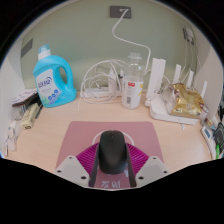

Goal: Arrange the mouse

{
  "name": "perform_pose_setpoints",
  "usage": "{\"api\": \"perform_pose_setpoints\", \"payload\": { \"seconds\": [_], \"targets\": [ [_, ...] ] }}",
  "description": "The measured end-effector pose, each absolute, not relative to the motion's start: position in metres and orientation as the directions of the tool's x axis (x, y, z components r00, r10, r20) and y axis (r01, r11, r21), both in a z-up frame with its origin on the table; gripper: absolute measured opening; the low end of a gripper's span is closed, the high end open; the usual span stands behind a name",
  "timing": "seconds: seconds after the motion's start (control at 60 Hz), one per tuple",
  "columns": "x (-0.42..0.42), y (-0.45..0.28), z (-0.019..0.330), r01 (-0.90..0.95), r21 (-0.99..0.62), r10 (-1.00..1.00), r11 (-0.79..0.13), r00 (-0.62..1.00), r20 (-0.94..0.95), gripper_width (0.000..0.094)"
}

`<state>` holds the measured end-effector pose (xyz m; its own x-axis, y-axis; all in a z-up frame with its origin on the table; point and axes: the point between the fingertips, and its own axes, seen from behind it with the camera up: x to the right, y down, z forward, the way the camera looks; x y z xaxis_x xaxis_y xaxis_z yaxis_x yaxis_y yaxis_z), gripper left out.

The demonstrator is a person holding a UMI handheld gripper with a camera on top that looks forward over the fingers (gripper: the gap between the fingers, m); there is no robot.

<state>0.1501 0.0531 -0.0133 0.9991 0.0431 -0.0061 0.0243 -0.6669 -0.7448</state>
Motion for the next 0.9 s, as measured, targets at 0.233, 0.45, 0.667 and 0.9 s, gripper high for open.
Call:
{"api": "perform_pose_setpoints", "payload": {
  "seconds": [0.233,0.45,0.667,0.9],
  "targets": [
    [0.155,0.036,0.023,0.039,-0.75,0.018,-0.66,0.999,0.036,0.0829],
    [0.146,-0.026,0.103,0.016,-0.808,-0.042,-0.589,0.998,0.051,0.0859],
    [0.137,-0.121,0.15,0.038,-0.83,-0.073,-0.557,0.993,0.094,0.0852],
    [0.129,-0.187,0.172,0.042,-0.841,-0.08,-0.539,0.992,0.1,0.085]
  ]
}}
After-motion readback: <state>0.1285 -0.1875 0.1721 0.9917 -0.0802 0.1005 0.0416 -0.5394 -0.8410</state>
